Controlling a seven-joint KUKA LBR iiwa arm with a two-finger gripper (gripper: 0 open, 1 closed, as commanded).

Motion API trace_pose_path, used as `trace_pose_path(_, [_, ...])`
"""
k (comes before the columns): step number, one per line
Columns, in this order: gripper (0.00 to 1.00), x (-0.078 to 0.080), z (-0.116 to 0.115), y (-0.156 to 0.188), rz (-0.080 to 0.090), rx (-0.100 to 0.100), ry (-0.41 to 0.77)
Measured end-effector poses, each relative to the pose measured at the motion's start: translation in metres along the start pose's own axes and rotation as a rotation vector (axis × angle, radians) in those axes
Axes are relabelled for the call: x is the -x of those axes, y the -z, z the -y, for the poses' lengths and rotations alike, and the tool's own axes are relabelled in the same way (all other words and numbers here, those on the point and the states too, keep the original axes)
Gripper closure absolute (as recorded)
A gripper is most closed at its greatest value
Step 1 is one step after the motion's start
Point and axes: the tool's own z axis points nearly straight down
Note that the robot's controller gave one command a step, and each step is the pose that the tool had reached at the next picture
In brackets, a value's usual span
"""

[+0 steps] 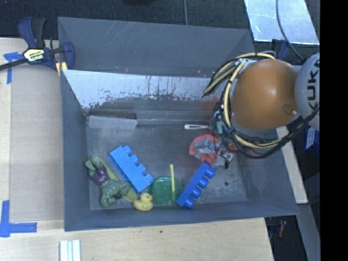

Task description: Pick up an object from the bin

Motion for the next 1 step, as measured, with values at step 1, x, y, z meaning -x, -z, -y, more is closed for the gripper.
trace_pose_path(1, [1.0, 0.0011, 0.0021, 0.0249, 0.005, -0.007, -0.001])
